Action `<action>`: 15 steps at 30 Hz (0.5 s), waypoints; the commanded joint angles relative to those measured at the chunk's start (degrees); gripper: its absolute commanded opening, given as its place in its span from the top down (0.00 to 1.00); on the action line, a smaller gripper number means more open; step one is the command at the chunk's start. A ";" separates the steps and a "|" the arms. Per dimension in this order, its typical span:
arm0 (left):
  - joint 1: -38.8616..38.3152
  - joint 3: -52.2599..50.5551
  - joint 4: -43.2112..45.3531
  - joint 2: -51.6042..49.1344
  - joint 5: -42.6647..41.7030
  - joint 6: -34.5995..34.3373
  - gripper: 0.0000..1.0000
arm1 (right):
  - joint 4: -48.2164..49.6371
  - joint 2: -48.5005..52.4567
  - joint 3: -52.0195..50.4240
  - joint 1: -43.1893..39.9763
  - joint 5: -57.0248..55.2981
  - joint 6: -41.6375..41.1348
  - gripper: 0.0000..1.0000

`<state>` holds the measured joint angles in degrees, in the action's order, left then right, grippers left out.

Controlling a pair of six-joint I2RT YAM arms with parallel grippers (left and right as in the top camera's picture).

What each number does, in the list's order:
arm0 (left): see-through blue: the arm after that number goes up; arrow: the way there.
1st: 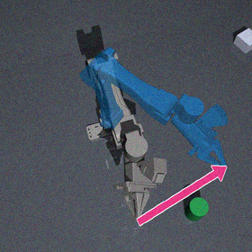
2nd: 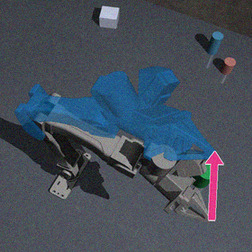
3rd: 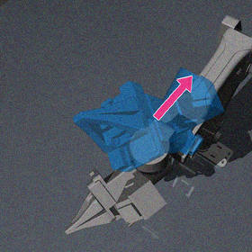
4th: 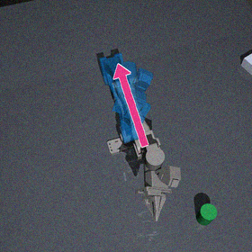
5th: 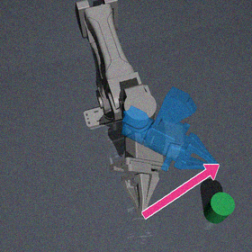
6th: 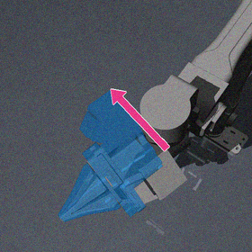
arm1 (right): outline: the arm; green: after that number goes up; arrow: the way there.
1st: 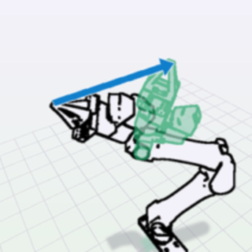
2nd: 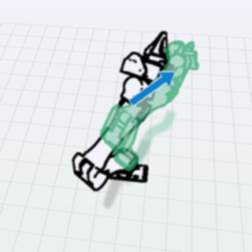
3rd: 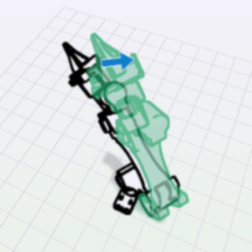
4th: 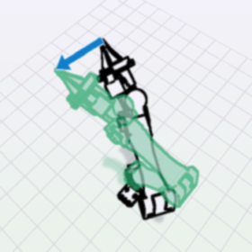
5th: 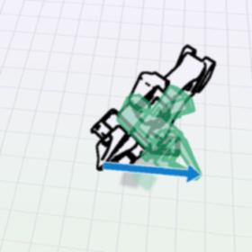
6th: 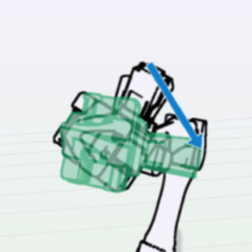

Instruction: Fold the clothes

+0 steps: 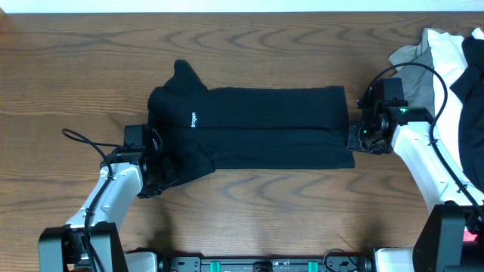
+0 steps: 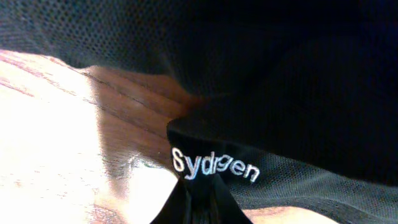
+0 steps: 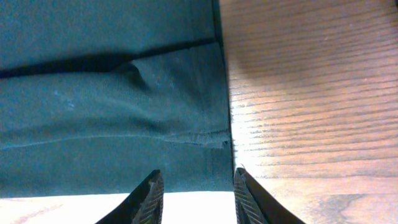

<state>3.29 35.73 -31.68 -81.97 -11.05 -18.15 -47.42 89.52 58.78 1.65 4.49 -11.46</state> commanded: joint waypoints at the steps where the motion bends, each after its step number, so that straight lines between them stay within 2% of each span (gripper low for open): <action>1: 0.13 0.90 -0.68 0.22 -5.73 2.10 0.94 | -0.33 0.20 0.39 0.46 0.02 0.85 0.64; 8: 0.13 3.56 1.46 9.99 -19.54 3.52 0.94 | -0.26 0.20 0.39 0.46 0.02 0.87 0.64; 13: 0.13 3.63 14.99 17.16 -20.02 0.28 0.94 | -0.07 0.20 0.39 0.46 0.02 0.85 0.64; 15: 0.13 3.63 21.35 17.70 -17.25 -1.09 0.83 | -0.04 0.20 0.39 0.46 0.02 0.85 0.64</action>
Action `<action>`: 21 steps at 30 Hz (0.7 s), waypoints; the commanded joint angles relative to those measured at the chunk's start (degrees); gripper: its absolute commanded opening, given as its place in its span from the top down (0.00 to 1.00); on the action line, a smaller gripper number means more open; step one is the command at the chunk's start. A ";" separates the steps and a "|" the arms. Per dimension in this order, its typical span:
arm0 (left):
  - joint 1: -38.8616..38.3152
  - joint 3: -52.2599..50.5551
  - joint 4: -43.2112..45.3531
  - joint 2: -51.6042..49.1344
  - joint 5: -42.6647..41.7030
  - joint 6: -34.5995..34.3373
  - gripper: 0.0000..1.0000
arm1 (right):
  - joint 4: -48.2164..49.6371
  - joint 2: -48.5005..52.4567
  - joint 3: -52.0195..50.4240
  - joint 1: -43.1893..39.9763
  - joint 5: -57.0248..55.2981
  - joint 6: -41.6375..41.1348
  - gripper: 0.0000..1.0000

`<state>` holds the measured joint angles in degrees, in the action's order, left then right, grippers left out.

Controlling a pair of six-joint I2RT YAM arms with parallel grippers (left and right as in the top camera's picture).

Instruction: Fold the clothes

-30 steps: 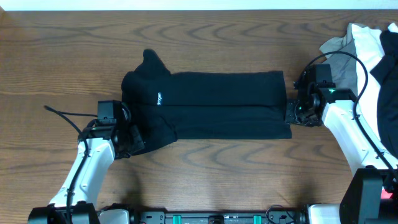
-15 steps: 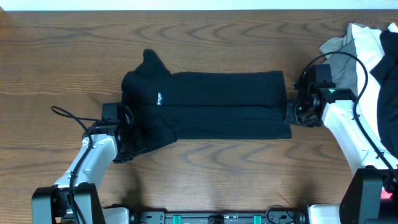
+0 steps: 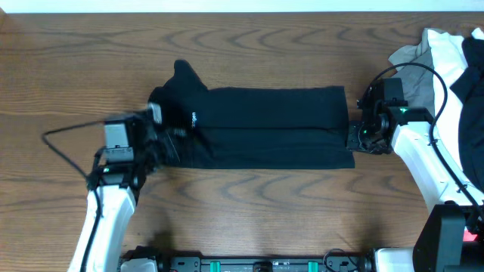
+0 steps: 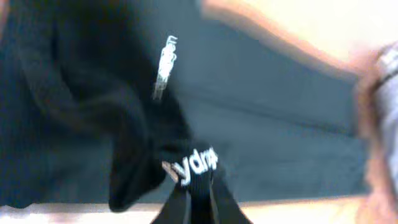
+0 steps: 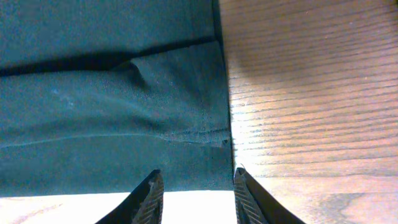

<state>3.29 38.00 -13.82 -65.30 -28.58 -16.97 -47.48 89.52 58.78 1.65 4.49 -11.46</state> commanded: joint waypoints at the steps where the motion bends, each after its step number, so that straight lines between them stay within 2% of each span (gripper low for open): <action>1: 0.13 1.36 5.55 0.87 1.68 -2.93 0.71 | -0.02 0.20 0.39 0.46 0.04 0.83 0.64; 3: 0.13 1.36 7.37 -0.04 2.71 -3.76 0.33 | -0.11 0.20 0.39 0.46 0.04 0.83 0.64; 4: 0.13 1.36 7.15 -0.61 2.62 -3.76 0.30 | -0.11 0.20 0.39 0.46 0.04 0.85 0.64; 8: 0.13 1.36 0.35 -3.17 2.25 -3.34 0.29 | -0.11 0.20 0.39 0.46 0.04 0.85 0.64; 13: 0.13 1.33 -7.19 -6.23 2.49 1.53 0.29 | 0.11 0.20 0.39 0.46 0.04 0.85 0.64; 17: 0.13 1.33 -9.66 -7.89 9.79 2.14 0.29 | -0.07 0.20 0.39 0.46 0.04 0.85 0.64; 21: 0.13 1.33 -8.57 -8.83 15.13 2.93 0.29 | -0.07 0.20 0.39 0.46 0.04 0.85 0.65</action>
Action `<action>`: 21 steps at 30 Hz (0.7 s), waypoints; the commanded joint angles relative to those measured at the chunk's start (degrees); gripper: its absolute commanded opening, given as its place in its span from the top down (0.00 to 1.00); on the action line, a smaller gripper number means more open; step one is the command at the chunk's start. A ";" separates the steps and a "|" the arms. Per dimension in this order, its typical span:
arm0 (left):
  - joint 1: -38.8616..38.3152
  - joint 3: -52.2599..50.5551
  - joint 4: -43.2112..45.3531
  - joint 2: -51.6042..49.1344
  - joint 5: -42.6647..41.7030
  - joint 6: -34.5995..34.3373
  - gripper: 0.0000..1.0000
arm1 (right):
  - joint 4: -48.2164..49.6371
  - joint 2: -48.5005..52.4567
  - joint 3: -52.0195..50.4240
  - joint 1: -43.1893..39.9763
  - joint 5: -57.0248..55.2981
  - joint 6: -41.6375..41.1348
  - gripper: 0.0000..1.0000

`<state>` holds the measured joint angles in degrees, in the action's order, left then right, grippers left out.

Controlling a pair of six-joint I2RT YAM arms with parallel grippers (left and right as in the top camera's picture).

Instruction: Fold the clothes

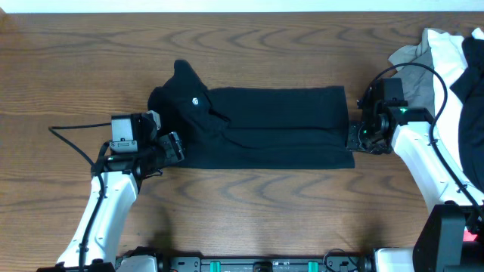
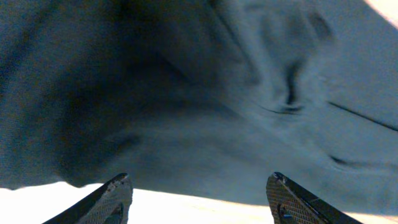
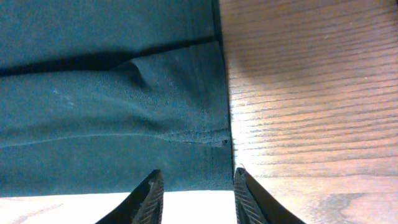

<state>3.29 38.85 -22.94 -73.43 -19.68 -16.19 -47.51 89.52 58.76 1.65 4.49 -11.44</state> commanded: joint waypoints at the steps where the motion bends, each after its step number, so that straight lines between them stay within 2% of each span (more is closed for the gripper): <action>1: 0.13 0.48 1.22 -0.94 6.97 2.71 0.30 | -0.04 0.20 0.42 0.48 0.07 0.83 0.66; 6: 0.13 0.44 5.46 -3.21 7.34 3.52 0.43 | 0.13 0.35 0.42 0.79 1.31 2.56 0.83; 10: 0.13 0.44 8.17 -5.99 7.30 3.52 0.47 | 1.18 1.84 0.42 1.84 3.08 4.26 0.83; 21: 0.13 0.37 9.11 -12.94 7.32 3.52 0.47 | 4.76 10.49 0.42 3.52 3.50 4.26 0.82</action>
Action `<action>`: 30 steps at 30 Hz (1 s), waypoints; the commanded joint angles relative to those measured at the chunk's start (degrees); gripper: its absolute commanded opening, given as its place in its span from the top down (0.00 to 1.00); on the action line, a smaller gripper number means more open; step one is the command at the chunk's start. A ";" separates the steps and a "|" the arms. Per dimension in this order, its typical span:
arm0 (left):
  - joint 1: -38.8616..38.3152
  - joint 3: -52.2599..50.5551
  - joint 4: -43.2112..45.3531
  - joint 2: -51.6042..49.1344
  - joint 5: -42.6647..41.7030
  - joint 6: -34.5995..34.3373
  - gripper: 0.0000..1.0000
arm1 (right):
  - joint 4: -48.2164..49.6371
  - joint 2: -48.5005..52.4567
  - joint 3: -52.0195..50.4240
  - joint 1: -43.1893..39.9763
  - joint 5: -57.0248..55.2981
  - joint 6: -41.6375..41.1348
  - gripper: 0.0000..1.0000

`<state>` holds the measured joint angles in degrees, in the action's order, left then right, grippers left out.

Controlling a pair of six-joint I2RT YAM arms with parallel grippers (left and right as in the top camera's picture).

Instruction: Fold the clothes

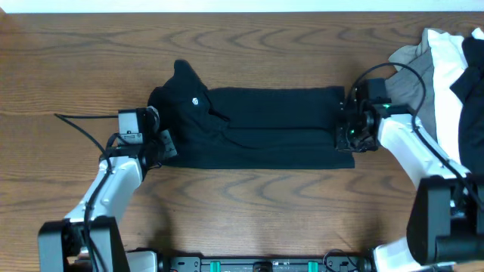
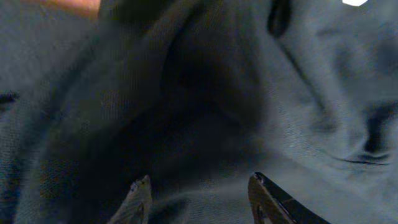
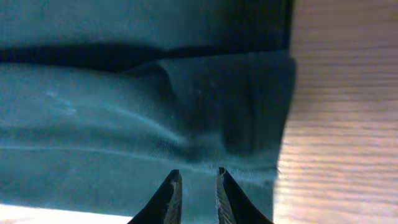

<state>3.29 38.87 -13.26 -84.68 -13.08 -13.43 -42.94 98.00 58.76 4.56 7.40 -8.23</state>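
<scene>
A black garment point(image 1: 265, 125) lies folded into a long strip across the middle of the wooden table point(image 1: 249, 219), with a small white logo point(image 1: 196, 100) near its left end. My left gripper point(image 1: 160, 143) is at the strip's left end. In the left wrist view it point(image 2: 200, 190) is open just over dark cloth point(image 2: 249, 112), with nothing pinched. My right gripper point(image 1: 346, 137) is on the strip's right end. In the right wrist view its point(image 3: 194, 186) jaws stand nearly together with the hem cloth point(image 3: 124, 124) between them.
A heap of white, grey and black clothes point(image 1: 446, 60) sits at the far right edge behind my right arm. The left arm's cable point(image 1: 83, 130) loops over the table to the left of the garment.
My right gripper moved left from beside the hem onto the garment's right end, and its jaws narrowed onto the cloth. My left gripper moved further over the left end, still open.
My left gripper first held the lettered flap at the garment's lower left corner. Then it held it lifted over the strip. Then the flap lay on the strip and the gripper was open. My right gripper stayed open at the right hem and now pinches it.
</scene>
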 commanded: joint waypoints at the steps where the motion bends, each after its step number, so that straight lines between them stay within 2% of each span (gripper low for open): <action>1: 0.13 0.35 -0.87 -2.34 0.72 0.76 0.47 | 0.33 3.10 0.42 0.61 0.57 1.07 0.81; 6: 0.13 0.35 -3.04 -5.05 0.72 0.76 0.47 | 0.81 8.00 0.42 0.61 0.57 1.07 0.80; 11: 0.13 0.33 -3.89 -5.44 0.72 0.76 0.47 | 1.29 10.03 0.42 0.61 0.55 1.05 0.75; 12: 0.13 0.33 -3.89 -5.44 0.74 0.76 0.47 | 1.38 9.75 0.44 0.61 0.57 1.03 0.76; 15: 0.13 0.31 -3.93 -5.44 0.72 0.76 0.47 | 1.62 8.24 0.48 0.61 0.59 0.98 0.97; 16: 0.13 0.31 -4.02 -5.44 0.72 0.76 0.47 | 1.81 7.41 0.50 0.61 0.57 0.98 0.99; 25: 0.13 -0.17 -4.07 -5.44 0.72 0.76 0.47 | 4.92 0.50 0.50 0.61 0.26 0.96 0.99; 30: 0.13 -0.24 -4.07 -5.44 0.72 0.76 0.47 | 9.53 -2.03 0.50 0.59 -4.50 -2.67 0.99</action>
<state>3.27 40.01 -15.88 -88.36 -13.13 -13.21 -34.76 97.93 59.44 4.84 6.46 -8.56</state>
